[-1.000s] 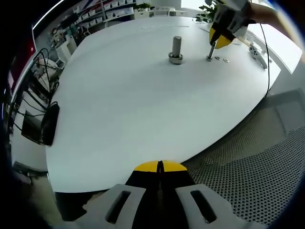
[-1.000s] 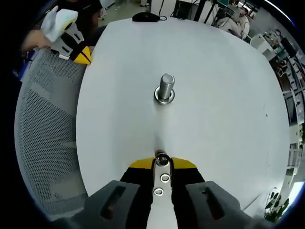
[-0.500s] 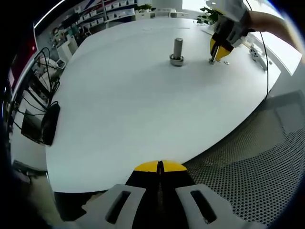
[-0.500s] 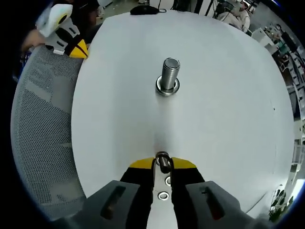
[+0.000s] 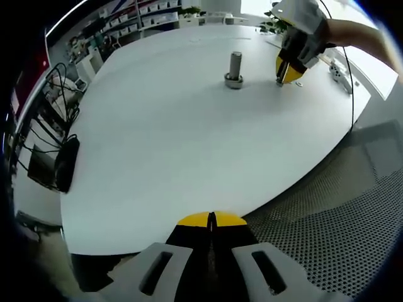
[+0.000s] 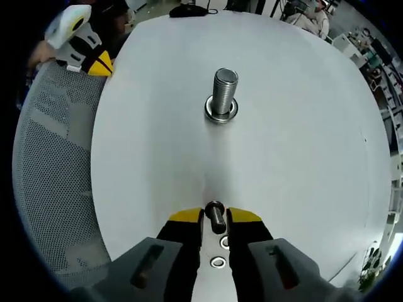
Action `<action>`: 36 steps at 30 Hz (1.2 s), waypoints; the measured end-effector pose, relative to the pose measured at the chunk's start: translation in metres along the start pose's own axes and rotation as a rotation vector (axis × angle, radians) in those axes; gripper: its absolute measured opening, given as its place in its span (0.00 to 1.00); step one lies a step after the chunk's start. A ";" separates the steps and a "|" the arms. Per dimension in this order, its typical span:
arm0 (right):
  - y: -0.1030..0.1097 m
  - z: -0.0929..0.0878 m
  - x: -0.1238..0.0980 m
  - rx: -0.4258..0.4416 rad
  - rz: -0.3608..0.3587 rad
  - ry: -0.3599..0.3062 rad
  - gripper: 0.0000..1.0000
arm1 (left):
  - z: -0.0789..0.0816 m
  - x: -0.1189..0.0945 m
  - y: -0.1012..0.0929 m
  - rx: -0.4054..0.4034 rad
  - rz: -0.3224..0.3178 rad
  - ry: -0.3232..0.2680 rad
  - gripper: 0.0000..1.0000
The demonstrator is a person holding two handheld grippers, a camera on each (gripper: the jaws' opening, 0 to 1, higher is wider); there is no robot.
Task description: Place the washer onto the threaded stud by aligning its center hole with the stud, sliding it down to the base, and recovering from edge contact or off-axis alignment until the washer reaches the visible bottom stop.
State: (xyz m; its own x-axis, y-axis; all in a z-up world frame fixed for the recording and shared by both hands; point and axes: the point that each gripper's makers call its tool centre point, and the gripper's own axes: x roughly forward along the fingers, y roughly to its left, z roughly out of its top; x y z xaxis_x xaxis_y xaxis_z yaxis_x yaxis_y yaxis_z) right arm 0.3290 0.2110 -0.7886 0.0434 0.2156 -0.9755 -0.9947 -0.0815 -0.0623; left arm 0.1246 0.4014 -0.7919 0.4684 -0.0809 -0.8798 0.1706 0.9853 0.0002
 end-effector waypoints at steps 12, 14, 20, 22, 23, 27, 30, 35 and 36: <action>-0.001 -0.017 -0.010 0.063 -0.018 -0.043 0.22 | 0.001 0.000 0.000 -0.003 0.001 -0.007 0.00; -0.002 -0.020 -0.011 0.061 -0.025 -0.046 0.22 | 0.001 -0.001 0.000 -0.003 0.001 -0.005 0.00; -0.002 -0.034 -0.012 0.119 -0.013 -0.055 0.22 | 0.000 0.000 0.000 -0.003 0.001 -0.001 0.00; -0.002 -0.040 -0.011 0.133 -0.011 -0.050 0.22 | 0.000 0.000 0.000 -0.002 0.001 0.000 0.00; -0.002 -0.043 -0.011 0.138 -0.010 -0.049 0.23 | 0.000 0.000 0.000 -0.002 0.000 0.000 0.00; 0.000 -0.054 -0.010 0.174 0.004 -0.039 0.23 | 0.000 0.000 0.000 -0.003 0.002 0.000 0.00; 0.000 -0.060 -0.010 0.186 0.009 -0.035 0.23 | 0.000 0.000 0.000 -0.004 0.003 0.001 0.00; 0.001 -0.066 -0.010 0.195 0.015 -0.024 0.23 | 0.000 0.000 0.000 -0.003 0.003 0.000 0.00; 0.002 -0.068 -0.009 0.195 0.020 -0.023 0.23 | 0.000 -0.001 0.000 -0.003 0.003 -0.001 0.00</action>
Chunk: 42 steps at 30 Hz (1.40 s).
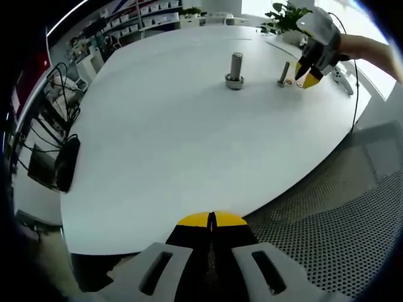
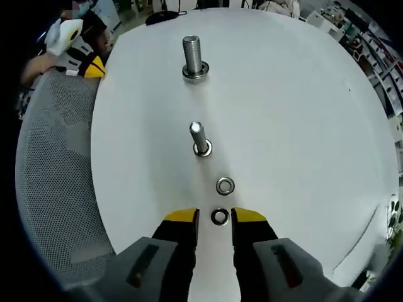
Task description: Place the washer onto the threaded stud by aligning its center hole with the stud, sliding it down to the base, and recovering from edge contact or off-axis alignment until the washer reaches the visible bottom stop.
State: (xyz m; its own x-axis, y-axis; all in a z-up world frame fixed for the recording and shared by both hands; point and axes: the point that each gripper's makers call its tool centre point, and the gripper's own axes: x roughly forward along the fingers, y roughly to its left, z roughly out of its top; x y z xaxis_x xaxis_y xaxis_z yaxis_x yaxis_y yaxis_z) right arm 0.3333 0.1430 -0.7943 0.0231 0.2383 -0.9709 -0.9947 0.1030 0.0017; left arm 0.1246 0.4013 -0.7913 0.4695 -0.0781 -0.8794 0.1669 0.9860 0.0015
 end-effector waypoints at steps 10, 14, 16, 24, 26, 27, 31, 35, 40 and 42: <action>-0.003 -0.008 0.003 0.009 -0.005 0.019 0.21 | 0.002 -0.001 0.000 -0.003 0.002 -0.015 0.00; -0.005 -0.008 0.003 -0.003 0.001 0.017 0.18 | 0.001 -0.001 0.000 -0.002 0.003 -0.010 0.00; -0.005 -0.008 0.003 -0.036 0.001 0.033 0.18 | 0.001 -0.001 0.000 -0.002 0.004 -0.008 0.00; -0.004 -0.007 0.005 -0.068 -0.014 0.090 0.18 | 0.000 0.000 0.000 -0.002 0.003 -0.001 0.00; -0.004 -0.007 0.005 -0.074 -0.015 0.093 0.18 | 0.000 -0.001 0.000 -0.002 0.004 0.000 0.00; -0.004 -0.007 0.005 -0.070 -0.018 0.095 0.18 | 0.000 -0.001 0.000 -0.003 0.004 -0.001 0.00; -0.003 -0.007 0.006 -0.063 -0.025 0.092 0.18 | -0.001 0.000 0.000 0.000 0.004 0.006 0.00; -0.004 -0.007 0.006 -0.054 -0.027 0.078 0.18 | -0.001 0.000 0.000 0.002 0.004 0.009 0.00; -0.003 -0.006 0.005 -0.049 -0.030 0.065 0.18 | -0.002 0.000 0.000 0.005 0.004 0.017 0.00; -0.003 -0.006 0.005 -0.047 -0.030 0.061 0.17 | -0.002 0.000 0.000 0.004 0.004 0.016 0.00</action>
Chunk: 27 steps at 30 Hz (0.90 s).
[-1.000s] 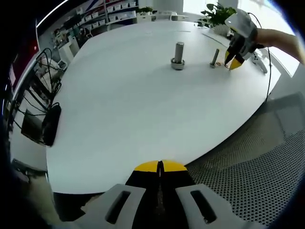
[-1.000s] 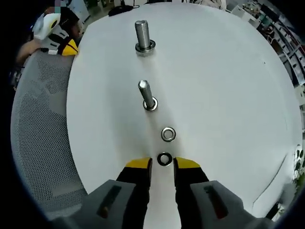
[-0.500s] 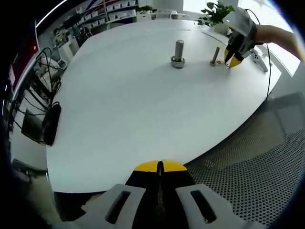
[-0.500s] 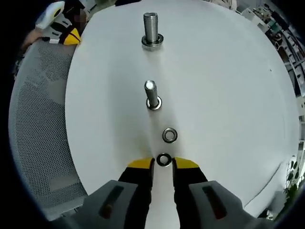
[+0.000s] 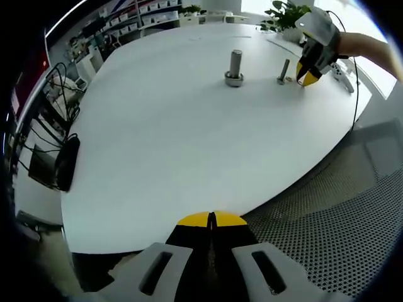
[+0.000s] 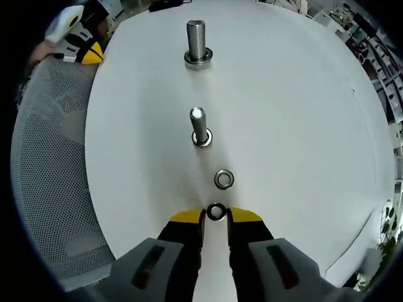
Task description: Place the washer onto the threaded stud by aligning its center hole with the stud, sliding it down to the base, and recovering from edge contact or off-axis alignment until the washer reaches the visible bottom stop.
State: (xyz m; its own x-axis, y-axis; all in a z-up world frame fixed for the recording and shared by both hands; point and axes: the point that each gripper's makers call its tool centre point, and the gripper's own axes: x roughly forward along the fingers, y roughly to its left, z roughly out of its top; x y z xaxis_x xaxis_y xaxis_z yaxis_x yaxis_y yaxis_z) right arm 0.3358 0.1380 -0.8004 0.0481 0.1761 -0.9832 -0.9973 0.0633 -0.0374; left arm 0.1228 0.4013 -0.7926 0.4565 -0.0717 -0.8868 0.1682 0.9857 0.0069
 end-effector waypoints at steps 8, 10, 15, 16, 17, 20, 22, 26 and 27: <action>-0.001 0.000 0.000 -0.010 -0.007 -0.006 0.17 | 0.000 -0.001 0.000 0.006 0.004 0.001 0.00; -0.001 0.000 0.001 -0.009 -0.009 -0.003 0.16 | 0.000 0.000 0.000 0.004 0.003 0.001 0.00; -0.001 0.000 0.000 0.009 -0.008 -0.005 0.16 | 0.001 -0.001 0.001 0.001 0.004 -0.007 0.00; 0.000 0.000 0.000 0.011 -0.008 -0.006 0.16 | 0.001 -0.001 0.001 0.001 0.004 -0.007 0.00; 0.000 0.000 0.000 0.017 -0.011 -0.012 0.15 | 0.001 -0.001 0.001 0.001 0.004 -0.007 0.00; -0.001 0.001 0.000 0.052 -0.032 -0.029 0.15 | 0.002 -0.001 0.001 0.000 0.002 -0.010 0.00; 0.000 0.000 0.000 0.053 -0.039 -0.033 0.15 | 0.001 0.000 0.001 -0.002 0.002 -0.008 0.00; 0.001 0.001 -0.002 0.082 -0.031 -0.054 0.14 | 0.001 -0.001 0.001 -0.001 0.001 -0.010 0.00; 0.002 0.002 -0.002 0.100 -0.020 -0.059 0.14 | 0.001 -0.001 0.001 -0.003 0.001 -0.008 0.00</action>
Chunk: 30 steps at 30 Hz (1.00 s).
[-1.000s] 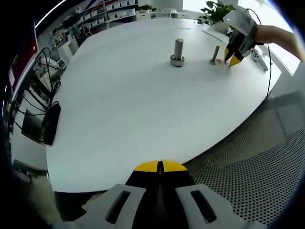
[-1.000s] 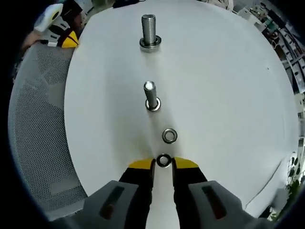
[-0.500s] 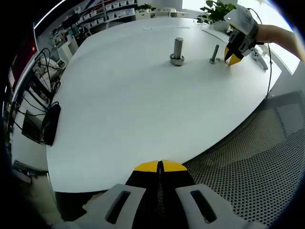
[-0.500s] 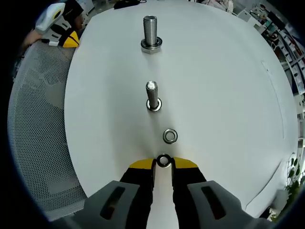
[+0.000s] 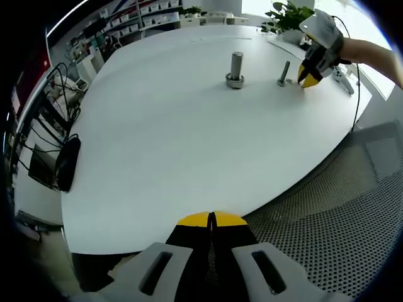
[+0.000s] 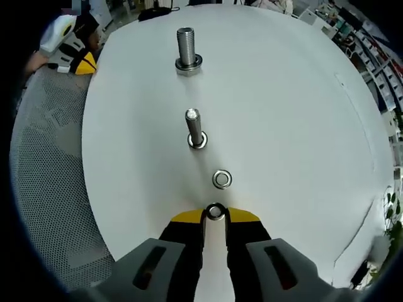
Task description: Place the washer onto the threaded stud by aligning its center hole with the stud, sliding it down to the base, and recovering from edge contact or off-axis alignment until the washer reaches the visible bottom stop.
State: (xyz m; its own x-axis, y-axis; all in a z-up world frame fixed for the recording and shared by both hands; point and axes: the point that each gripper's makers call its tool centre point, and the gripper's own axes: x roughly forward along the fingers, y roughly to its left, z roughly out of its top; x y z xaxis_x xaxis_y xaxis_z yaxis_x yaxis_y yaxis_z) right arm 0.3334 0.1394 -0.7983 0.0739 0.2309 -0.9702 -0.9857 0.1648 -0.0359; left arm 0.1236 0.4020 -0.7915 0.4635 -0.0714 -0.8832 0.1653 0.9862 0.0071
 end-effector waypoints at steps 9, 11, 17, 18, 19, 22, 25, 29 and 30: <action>0.006 0.020 -0.018 -0.002 0.010 -0.065 0.14 | 0.001 0.000 0.000 -0.003 -0.001 -0.006 0.00; 0.007 0.024 -0.021 -0.014 0.010 -0.068 0.14 | 0.001 0.000 0.000 -0.002 0.000 -0.008 0.00; 0.010 0.039 -0.033 -0.045 0.025 -0.100 0.14 | 0.001 0.000 0.000 -0.002 0.001 -0.010 0.00; 0.010 0.042 -0.035 -0.051 0.025 -0.104 0.14 | 0.002 0.000 0.001 -0.004 0.001 -0.011 0.00; 0.011 0.045 -0.037 -0.053 0.025 -0.107 0.14 | 0.001 0.000 0.001 -0.003 0.002 -0.010 0.00; 0.011 0.052 -0.043 -0.073 0.022 -0.119 0.14 | 0.001 0.000 0.001 -0.003 0.002 -0.009 0.00; 0.012 0.058 -0.048 -0.091 0.019 -0.129 0.14 | 0.001 0.000 0.001 -0.005 0.003 -0.012 0.00; 0.012 0.062 -0.051 -0.084 0.027 -0.145 0.14 | 0.002 -0.001 0.001 -0.002 0.003 -0.013 0.00; 0.013 0.063 -0.052 -0.077 0.030 -0.152 0.14 | 0.003 -0.001 0.001 -0.004 0.005 -0.021 0.00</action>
State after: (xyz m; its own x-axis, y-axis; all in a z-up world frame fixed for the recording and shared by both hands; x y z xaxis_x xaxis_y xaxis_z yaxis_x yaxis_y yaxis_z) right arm 0.3267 0.1901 -0.7335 0.0610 0.3774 -0.9240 -0.9960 0.0833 -0.0318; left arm 0.1260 0.4028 -0.7896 0.4825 -0.0694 -0.8731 0.1594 0.9872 0.0097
